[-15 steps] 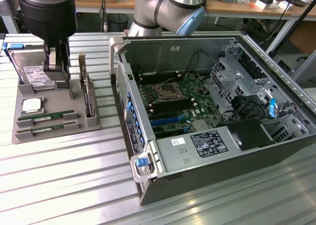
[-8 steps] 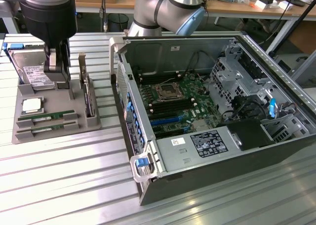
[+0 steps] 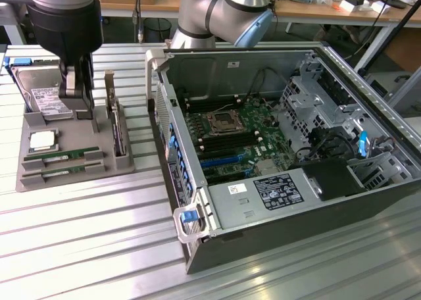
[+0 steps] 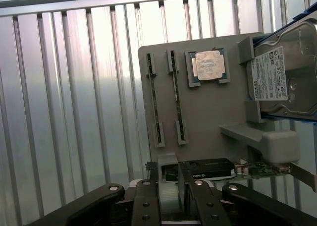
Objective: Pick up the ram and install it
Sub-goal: 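Pick up the ram and move it above insertion slot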
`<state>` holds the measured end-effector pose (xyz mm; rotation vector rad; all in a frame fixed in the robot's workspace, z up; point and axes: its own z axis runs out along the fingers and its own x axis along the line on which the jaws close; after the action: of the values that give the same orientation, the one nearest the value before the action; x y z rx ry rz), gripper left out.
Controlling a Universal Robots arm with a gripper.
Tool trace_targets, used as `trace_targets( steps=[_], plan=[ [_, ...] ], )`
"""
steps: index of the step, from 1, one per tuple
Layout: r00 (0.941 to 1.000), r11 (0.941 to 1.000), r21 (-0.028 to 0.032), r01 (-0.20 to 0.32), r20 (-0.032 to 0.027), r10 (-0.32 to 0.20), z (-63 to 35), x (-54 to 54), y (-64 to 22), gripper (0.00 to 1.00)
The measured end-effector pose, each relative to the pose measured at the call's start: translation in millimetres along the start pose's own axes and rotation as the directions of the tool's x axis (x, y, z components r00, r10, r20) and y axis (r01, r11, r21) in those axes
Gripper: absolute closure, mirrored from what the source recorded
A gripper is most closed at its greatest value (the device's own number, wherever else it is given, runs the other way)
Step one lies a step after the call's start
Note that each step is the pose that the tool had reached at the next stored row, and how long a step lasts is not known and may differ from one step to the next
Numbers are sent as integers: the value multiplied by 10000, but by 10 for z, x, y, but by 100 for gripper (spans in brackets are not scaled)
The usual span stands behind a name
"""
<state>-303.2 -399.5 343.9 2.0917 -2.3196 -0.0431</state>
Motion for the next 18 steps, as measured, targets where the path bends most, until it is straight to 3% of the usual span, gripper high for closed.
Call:
trace_targets(
  steps=[18],
  plan=[
    [10000,10000,0,0,0,0,71,0,-2,70]
  ],
)
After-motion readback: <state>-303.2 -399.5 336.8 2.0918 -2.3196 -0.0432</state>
